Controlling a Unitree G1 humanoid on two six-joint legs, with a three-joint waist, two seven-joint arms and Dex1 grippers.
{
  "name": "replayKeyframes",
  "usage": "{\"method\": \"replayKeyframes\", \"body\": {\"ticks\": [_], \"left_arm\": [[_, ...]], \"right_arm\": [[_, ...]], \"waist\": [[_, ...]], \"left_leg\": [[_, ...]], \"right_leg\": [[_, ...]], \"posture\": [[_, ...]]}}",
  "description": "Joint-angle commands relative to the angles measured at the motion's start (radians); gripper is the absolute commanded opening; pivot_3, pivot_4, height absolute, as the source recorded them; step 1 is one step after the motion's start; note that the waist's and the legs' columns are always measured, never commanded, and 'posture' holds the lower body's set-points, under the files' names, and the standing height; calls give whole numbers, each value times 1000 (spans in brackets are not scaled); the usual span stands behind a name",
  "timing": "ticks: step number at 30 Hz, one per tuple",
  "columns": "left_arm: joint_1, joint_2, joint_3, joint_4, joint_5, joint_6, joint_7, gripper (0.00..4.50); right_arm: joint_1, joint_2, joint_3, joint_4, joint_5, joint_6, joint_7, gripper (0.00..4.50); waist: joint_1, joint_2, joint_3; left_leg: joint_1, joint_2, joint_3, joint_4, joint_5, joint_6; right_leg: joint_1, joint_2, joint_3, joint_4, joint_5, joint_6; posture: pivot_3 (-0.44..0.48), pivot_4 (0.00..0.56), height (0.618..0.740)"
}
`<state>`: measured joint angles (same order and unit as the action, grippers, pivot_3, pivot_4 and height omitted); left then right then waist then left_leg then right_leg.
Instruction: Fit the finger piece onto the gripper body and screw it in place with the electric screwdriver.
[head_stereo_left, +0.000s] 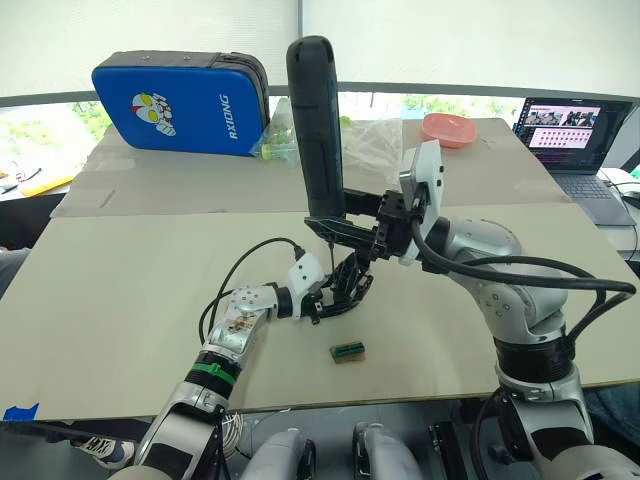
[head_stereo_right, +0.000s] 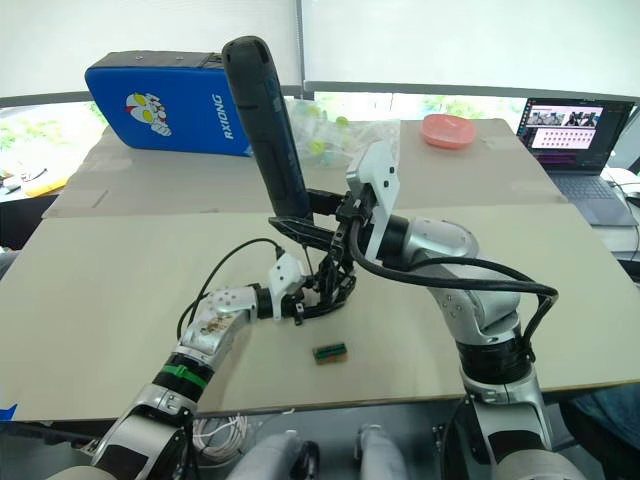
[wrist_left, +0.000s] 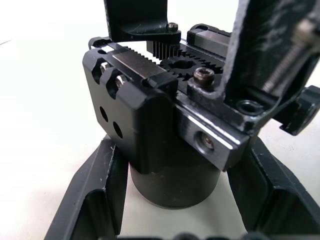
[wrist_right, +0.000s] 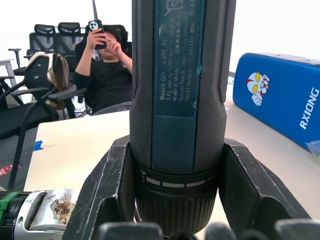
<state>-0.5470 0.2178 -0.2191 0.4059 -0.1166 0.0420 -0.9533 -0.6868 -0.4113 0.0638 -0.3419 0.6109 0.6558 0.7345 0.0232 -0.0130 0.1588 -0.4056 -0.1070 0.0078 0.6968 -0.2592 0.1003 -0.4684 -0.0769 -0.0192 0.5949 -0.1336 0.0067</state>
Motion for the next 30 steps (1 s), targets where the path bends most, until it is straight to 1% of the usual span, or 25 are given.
{"method": "replayKeyframes", "body": {"ticks": [1, 30], "left_arm": [[-24, -3, 0, -22, -6, -13, -6, 2289], [-22, -1, 2, -31, -9, -8, -6, 2289]], "right_arm": [[-10, 6, -24, -33, 6, -50, 6, 1897], [-2, 20, -19, -20, -13, -53, 21, 1897]], "waist": [[0, 0, 0], [-1, 0, 0]], "left_leg": [[0, 0, 0, 0, 0, 0], [0, 0, 0, 0, 0, 0]], "right_leg": [[0, 0, 0, 0, 0, 0], [0, 0, 0, 0, 0, 0]], "posture": [[0, 150, 740], [0, 150, 740]]}}
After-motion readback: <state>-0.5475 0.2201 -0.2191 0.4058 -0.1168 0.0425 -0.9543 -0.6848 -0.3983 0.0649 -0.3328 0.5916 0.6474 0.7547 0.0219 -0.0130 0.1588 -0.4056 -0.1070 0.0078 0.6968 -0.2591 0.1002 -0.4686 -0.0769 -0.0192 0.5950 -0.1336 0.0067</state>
